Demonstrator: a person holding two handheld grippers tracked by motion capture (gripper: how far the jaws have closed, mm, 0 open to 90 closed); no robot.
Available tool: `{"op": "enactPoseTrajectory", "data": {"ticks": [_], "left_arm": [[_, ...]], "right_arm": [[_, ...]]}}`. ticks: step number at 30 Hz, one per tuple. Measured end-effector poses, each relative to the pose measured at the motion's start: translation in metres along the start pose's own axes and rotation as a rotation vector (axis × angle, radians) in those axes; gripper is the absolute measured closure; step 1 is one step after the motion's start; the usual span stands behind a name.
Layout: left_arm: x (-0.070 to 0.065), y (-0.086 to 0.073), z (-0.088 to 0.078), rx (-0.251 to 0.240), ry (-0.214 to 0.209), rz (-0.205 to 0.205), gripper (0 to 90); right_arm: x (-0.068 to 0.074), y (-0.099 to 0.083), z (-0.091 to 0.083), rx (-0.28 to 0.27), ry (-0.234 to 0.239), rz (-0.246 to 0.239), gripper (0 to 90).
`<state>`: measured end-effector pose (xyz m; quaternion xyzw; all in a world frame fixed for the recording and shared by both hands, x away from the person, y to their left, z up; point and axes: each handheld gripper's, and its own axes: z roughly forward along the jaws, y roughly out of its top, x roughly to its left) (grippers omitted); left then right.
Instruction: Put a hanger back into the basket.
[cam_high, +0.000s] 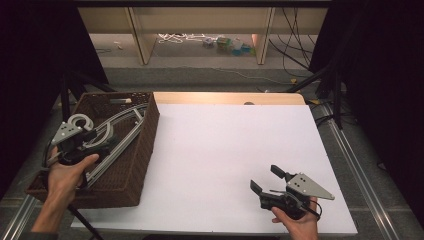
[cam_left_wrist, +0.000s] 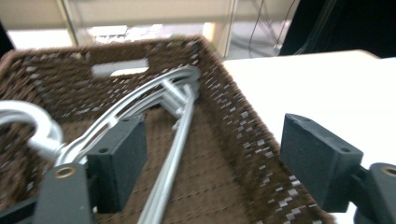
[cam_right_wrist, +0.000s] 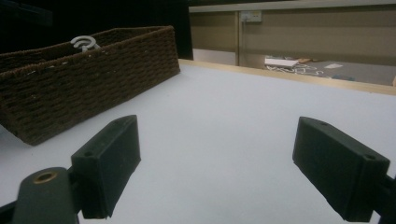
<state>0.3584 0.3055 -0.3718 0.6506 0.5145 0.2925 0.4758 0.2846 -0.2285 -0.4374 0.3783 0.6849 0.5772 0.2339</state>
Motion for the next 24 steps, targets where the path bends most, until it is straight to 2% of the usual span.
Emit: {"op": "enactPoseTrajectory", "data": {"ticks": [2,3,4,5,6,7,9,12,14,16,19,20,24], "left_arm": [[-0.004,0.000,-0.001,-0.011,-0.009,0.000,20.7],[-0.009,-0.001,-0.002,-0.025,-0.020,0.005,20.1],[-0.019,-0.003,-0.005,-0.062,-0.036,0.010,18.0],[-0.019,-0.003,-0.005,-0.062,-0.036,0.010,17.8],[-0.029,-0.005,-0.007,-0.083,-0.065,0.011,17.7],[-0.029,-0.005,-0.007,-0.083,-0.065,0.011,16.9],[-0.040,-0.007,-0.008,-0.100,-0.097,0.030,16.0],[-0.052,-0.011,-0.008,-0.101,-0.124,0.056,16.0],[-0.059,-0.014,-0.006,-0.117,-0.145,0.051,16.0],[-0.068,-0.018,-0.003,-0.109,-0.171,0.072,16.0],[-0.074,-0.019,-0.003,-0.121,-0.176,0.079,16.0],[-0.079,-0.021,-0.004,-0.124,-0.192,0.087,16.0],[-0.085,-0.023,-0.006,-0.139,-0.199,0.092,16.0]], "right_arm": [[0.000,0.000,0.000,0.000,0.000,0.000,15.9],[0.000,0.000,0.000,0.002,-0.001,-0.001,15.9],[0.000,0.000,0.000,0.003,-0.003,-0.002,15.9],[0.000,0.000,0.000,0.003,-0.003,-0.002,15.9],[0.000,0.001,-0.001,0.018,0.000,0.002,15.9],[0.000,0.001,-0.001,0.018,0.000,0.002,15.9],[0.001,0.000,0.000,0.006,0.007,0.004,15.8],[0.002,0.000,0.000,0.010,0.011,0.010,15.8],[0.002,0.001,-0.001,0.021,0.014,0.009,15.9],[0.002,0.000,0.000,0.009,0.009,0.006,15.8],[0.002,0.001,-0.002,0.022,-0.006,-0.011,15.8],[0.002,0.001,-0.002,0.013,0.008,0.000,15.8],[0.003,0.001,-0.002,0.014,0.015,0.003,15.7]]}}
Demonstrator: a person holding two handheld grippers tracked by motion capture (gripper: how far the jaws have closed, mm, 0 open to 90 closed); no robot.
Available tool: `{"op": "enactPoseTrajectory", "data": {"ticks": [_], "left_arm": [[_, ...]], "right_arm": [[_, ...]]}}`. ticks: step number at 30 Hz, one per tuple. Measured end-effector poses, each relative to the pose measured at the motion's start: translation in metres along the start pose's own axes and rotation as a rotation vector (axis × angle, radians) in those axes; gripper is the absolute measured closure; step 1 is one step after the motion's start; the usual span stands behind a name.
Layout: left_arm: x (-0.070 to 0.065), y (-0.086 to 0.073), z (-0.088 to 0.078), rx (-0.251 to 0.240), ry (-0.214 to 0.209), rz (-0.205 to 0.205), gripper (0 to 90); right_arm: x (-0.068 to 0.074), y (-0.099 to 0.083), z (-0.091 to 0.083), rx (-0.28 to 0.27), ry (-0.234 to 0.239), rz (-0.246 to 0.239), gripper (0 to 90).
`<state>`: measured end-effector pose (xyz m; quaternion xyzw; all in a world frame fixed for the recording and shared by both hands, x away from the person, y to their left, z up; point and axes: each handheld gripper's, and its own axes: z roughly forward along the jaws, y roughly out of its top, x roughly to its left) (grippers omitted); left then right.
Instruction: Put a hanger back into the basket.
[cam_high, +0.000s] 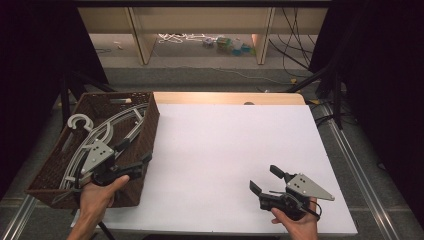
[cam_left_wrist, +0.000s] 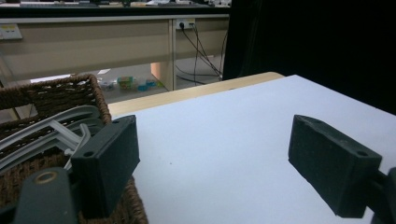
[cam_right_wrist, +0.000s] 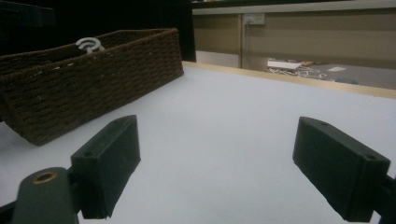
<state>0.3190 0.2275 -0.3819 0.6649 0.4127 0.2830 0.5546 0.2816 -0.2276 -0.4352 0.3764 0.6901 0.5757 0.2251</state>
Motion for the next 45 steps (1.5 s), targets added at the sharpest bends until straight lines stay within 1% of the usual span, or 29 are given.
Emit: {"op": "enactPoseTrajectory", "data": {"ticks": [2,5,6,7,8,9,10,11,12,13,15,16,17,20,23,27,28,29,33,34,35,36,37,38,40,41,42,43,45], "left_arm": [[-0.003,-0.002,0.001,-0.001,-0.008,-0.005,16.0],[-0.008,-0.006,0.002,0.006,-0.021,0.004,16.0],[-0.010,-0.008,0.003,0.009,-0.029,0.017,16.0],[-0.012,-0.010,0.004,0.011,-0.033,0.029,16.0],[-0.013,-0.012,0.006,0.013,-0.039,0.027,16.1],[-0.014,-0.014,0.007,0.013,-0.042,0.023,16.1],[-0.015,-0.016,0.008,0.011,-0.050,0.026,16.0],[-0.017,-0.018,0.008,0.012,-0.059,0.032,16.1],[-0.019,-0.020,0.009,0.009,-0.061,0.036,16.0],[-0.020,-0.022,0.010,0.003,-0.075,0.045,16.0],[-0.023,-0.024,0.011,-0.002,-0.098,0.058,16.0],[-0.024,-0.025,0.011,-0.013,-0.100,0.060,16.0],[-0.025,-0.027,0.010,-0.021,-0.101,0.063,16.0],[-0.029,-0.034,0.009,-0.029,-0.115,0.070,15.9],[-0.034,-0.042,0.007,-0.027,-0.129,0.076,15.7],[-0.042,-0.052,0.006,-0.021,-0.126,0.067,15.7],[-0.045,-0.055,0.006,-0.034,-0.135,0.044,16.0],[-0.045,-0.055,0.006,-0.034,-0.135,0.044,15.9],[-0.049,-0.059,0.008,-0.001,-0.145,0.082,15.8],[-0.049,-0.060,0.009,0.000,-0.144,0.075,15.8],[-0.049,-0.061,0.009,0.003,-0.140,0.080,15.8],[-0.048,-0.062,0.008,0.008,-0.140,0.085,15.8],[-0.048,-0.062,0.008,0.012,-0.139,0.080,15.8],[-0.047,-0.063,0.008,0.007,-0.135,0.066,15.9],[-0.047,-0.063,0.007,0.005,-0.133,0.053,15.9],[-0.047,-0.062,0.008,-0.008,-0.140,0.050,15.9],[-0.048,-0.062,0.006,-0.002,-0.133,0.058,16.0],[-0.048,-0.062,0.006,-0.002,-0.139,0.055,16.0],[-0.049,-0.063,0.008,-0.002,-0.151,0.054,15.9]], "right_arm": [[0.000,0.000,0.000,-0.002,-0.001,-0.004,15.8],[0.001,0.000,0.001,-0.005,0.004,-0.001,15.7],[0.001,-0.001,0.001,-0.012,0.004,0.002,15.7],[0.001,0.000,0.001,-0.009,0.006,-0.016,15.7],[0.001,0.000,0.000,0.003,-0.006,-0.022,15.7],[0.002,-0.001,0.002,-0.013,0.008,-0.010,15.7],[0.002,-0.001,0.002,-0.007,0.008,-0.014,15.7],[0.003,-0.001,0.002,-0.017,0.012,-0.010,15.7],[0.002,0.000,0.001,-0.005,0.003,-0.015,15.7],[0.002,0.000,0.001,-0.005,0.003,-0.015,15.7],[0.002,-0.001,0.002,-0.017,0.009,-0.011,15.7],[0.002,0.000,0.000,0.001,0.009,-0.020,15.7],[0.002,0.001,-0.001,0.003,0.007,-0.026,15.7],[0.003,0.001,-0.001,0.003,0.011,-0.018,15.7],[0.003,0.001,0.000,-0.001,0.006,-0.027,15.6],[0.005,0.000,0.001,-0.014,0.016,-0.020,15.6],[0.005,0.000,0.000,-0.004,0.013,-0.027,15.6],[0.005,0.000,0.000,-0.004,0.013,-0.027,15.6],[0.005,-0.001,0.001,0.003,0.013,-0.033,15.6],[0.006,-0.002,0.001,0.015,0.008,-0.027,15.6],[0.006,-0.002,0.001,0.015,0.008,-0.027,15.6],[0.006,-0.002,0.000,0.007,0.011,-0.043,15.6],[0.006,-0.002,0.000,0.007,0.011,-0.043,15.6],[0.006,-0.003,-0.001,-0.004,-0.006,-0.032,15.6],[0.005,-0.003,-0.003,-0.002,-0.006,-0.027,15.6],[0.005,-0.002,-0.004,0.000,-0.010,-0.025,15.6],[0.004,-0.002,-0.004,-0.001,-0.015,-0.023,15.6],[0.004,-0.002,-0.005,0.012,-0.013,-0.024,15.6],[0.005,-0.002,-0.004,0.003,-0.010,-0.024,15.6]]}}
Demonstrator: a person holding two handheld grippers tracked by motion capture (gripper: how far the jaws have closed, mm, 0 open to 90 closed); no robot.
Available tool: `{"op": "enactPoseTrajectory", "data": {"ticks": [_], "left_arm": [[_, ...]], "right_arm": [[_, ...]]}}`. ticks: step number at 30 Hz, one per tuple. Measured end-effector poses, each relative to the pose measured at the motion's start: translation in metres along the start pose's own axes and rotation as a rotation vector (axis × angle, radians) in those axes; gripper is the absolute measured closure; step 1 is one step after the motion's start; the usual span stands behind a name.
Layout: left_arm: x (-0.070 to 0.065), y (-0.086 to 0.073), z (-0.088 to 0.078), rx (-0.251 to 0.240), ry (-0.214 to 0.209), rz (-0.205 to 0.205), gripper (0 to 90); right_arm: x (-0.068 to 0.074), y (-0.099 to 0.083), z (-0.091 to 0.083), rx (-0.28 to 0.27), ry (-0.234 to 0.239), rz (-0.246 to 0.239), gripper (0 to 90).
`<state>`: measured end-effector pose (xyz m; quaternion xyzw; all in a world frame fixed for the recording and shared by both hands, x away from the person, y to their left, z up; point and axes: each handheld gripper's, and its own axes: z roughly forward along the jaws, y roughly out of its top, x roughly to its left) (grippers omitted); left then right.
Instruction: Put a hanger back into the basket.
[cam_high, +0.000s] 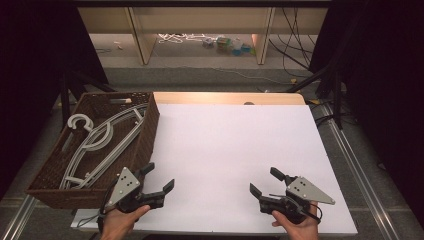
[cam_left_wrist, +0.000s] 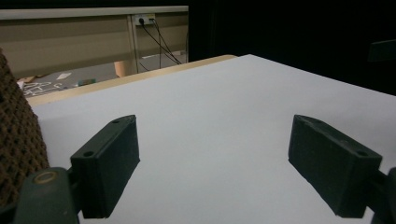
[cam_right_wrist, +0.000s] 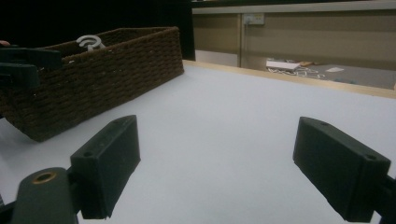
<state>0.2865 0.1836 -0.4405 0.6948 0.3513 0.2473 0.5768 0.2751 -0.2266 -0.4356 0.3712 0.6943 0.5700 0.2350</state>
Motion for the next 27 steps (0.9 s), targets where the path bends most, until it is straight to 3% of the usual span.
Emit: {"op": "enactPoseTrajectory", "data": {"ticks": [7,10,16,27], "left_arm": [[-0.0002,0.0007,0.0001,0.009,-0.001,0.005,15.9],[-0.0007,0.0008,0.0006,0.009,0.001,0.005,15.9],[-0.0006,0.0011,0.0007,0.010,-0.003,0.007,16.0],[-0.0008,0.0005,0.0022,0.008,-0.014,0.009,16.0]], "right_arm": [[0.0004,0.0007,0.0021,-0.004,0.021,-0.024,15.6],[0.0018,0.0009,0.0005,0.010,0.017,0.000,15.6],[0.0006,0.0003,0.0022,-0.013,0.007,-0.015,15.6],[0.0013,0.0003,0.0023,-0.004,0.011,-0.012,15.6]]}}
